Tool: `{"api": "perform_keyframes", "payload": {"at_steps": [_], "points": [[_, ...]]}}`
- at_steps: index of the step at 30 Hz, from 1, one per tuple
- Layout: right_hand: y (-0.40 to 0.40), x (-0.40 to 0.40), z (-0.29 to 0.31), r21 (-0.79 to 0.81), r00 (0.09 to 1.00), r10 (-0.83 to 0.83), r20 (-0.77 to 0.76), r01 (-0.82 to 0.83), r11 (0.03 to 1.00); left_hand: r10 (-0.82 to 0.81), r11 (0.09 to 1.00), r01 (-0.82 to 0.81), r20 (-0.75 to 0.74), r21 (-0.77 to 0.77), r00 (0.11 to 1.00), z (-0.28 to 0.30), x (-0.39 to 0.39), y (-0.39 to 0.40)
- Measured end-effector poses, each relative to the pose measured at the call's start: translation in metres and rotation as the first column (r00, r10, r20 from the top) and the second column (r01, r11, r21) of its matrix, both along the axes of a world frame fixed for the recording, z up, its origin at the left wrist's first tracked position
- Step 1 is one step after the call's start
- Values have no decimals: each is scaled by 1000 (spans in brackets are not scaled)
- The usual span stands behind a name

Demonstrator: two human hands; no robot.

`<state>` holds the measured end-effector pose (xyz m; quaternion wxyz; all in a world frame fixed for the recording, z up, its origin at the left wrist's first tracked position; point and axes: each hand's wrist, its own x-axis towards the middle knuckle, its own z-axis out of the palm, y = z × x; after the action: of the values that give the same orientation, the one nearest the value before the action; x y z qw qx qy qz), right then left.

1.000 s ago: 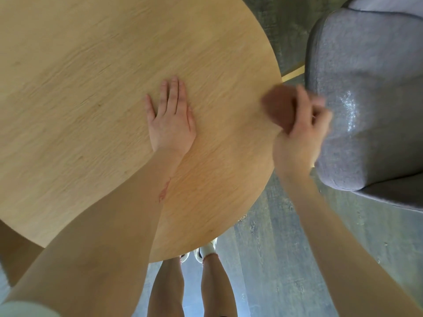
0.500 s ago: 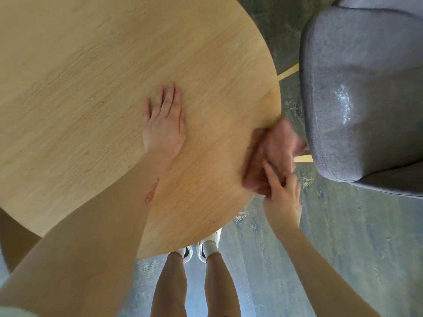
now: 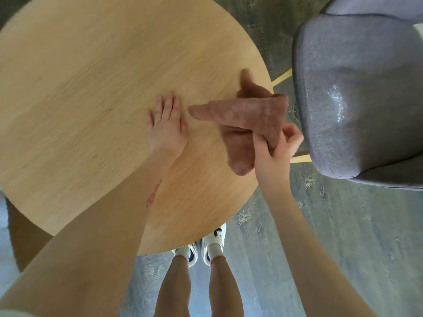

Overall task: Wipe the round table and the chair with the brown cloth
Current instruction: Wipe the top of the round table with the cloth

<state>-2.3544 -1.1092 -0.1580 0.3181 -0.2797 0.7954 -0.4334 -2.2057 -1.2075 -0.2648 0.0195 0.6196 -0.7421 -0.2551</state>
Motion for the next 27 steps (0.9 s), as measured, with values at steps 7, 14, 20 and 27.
{"api": "perform_keyframes", "payload": {"at_steps": [7,14,20,27], "points": [[12,-6,15,120,491,-199,848,189,975,844,525,-222,-468,822,263,52,-29,11],[25,-21,29,139,396,-202,896,182,973,894,216,403,-346,890,284,80,-42,34],[26,-39,48,108,484,-170,858,152,982,707,424,341,-542,839,455,109,-57,31],[34,-70,62,-18,475,-65,878,168,986,602,596,281,-650,753,465,133,-94,34]]}}
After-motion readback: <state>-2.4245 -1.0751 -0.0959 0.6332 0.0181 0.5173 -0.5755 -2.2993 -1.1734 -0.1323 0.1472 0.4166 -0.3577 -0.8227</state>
